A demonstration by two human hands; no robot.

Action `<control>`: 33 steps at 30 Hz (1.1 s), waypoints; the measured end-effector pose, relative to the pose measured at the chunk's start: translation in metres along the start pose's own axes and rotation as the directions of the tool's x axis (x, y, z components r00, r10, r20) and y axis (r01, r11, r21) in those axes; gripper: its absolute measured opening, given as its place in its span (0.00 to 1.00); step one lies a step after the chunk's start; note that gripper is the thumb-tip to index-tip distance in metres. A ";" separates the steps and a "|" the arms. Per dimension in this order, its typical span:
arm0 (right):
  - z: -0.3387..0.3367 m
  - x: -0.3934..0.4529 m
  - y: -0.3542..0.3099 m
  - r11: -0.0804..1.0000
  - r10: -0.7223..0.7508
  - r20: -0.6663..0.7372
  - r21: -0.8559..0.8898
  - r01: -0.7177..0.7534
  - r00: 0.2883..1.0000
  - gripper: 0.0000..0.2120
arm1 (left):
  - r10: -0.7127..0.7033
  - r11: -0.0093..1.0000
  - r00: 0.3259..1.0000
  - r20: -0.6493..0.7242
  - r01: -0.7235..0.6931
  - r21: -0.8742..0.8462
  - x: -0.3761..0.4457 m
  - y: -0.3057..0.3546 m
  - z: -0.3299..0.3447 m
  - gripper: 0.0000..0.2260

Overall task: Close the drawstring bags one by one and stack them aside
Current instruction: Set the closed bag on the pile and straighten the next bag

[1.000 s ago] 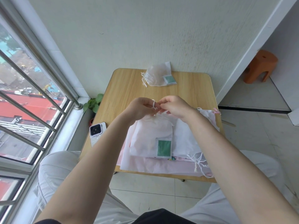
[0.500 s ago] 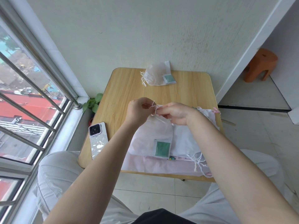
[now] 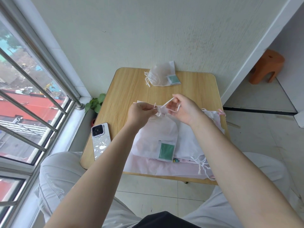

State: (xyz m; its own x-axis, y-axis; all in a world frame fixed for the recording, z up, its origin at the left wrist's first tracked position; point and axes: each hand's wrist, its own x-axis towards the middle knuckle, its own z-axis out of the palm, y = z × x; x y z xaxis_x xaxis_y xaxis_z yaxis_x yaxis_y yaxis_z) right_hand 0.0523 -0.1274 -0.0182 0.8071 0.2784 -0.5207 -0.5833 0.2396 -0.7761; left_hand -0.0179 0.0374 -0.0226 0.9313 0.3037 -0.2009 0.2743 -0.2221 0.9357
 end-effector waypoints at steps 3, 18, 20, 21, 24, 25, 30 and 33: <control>0.000 -0.004 -0.004 0.971 -0.051 0.026 0.233 0.044 0.998 0.20 | -0.035 0.999 0.999 0.005 0.035 0.006 -0.001 -0.001 0.000 0.04; 0.009 -0.017 -0.003 0.695 -0.201 0.012 -0.703 0.151 0.980 0.16 | -0.176 0.982 0.966 -0.186 0.186 0.035 0.005 -0.012 -0.003 0.10; 0.011 -0.017 -0.001 0.458 -0.245 0.090 -0.867 0.197 0.965 0.12 | -0.197 0.980 0.971 -0.136 0.200 0.007 0.004 -0.011 -0.004 0.08; 0.011 -0.017 0.000 0.366 -0.238 0.120 -0.908 0.203 0.964 0.10 | -0.199 0.980 0.973 -0.115 0.201 0.000 0.003 -0.009 -0.005 0.07; 0.012 -0.020 -0.001 0.238 -0.180 0.161 -0.950 0.202 0.970 0.12 | -0.189 0.982 0.978 -0.084 0.187 -0.033 0.003 -0.004 -0.010 0.07; 0.012 -0.021 -0.002 0.225 -0.160 0.169 -0.953 0.203 0.972 0.11 | -0.188 0.982 0.979 -0.078 0.185 -0.042 0.004 -0.003 -0.012 0.07; 0.013 -0.023 -0.004 0.156 -0.025 0.220 -0.963 0.221 0.975 0.07 | -0.169 0.986 0.970 -0.174 0.167 -0.025 0.010 -0.002 -0.019 0.06; 0.012 -0.024 -0.004 0.104 0.060 0.207 -0.974 0.200 0.977 0.10 | -0.123 0.988 0.950 -0.288 0.145 0.057 0.015 -0.008 -0.023 0.09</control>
State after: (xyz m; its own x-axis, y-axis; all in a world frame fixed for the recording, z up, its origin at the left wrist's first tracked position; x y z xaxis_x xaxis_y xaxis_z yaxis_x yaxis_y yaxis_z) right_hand 0.0345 -0.1238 0.0016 0.7342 0.4785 -0.4816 0.1894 -0.8256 -0.5315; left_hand -0.0116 0.0648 -0.0260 0.7821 0.5821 -0.2223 0.4196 -0.2283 0.8785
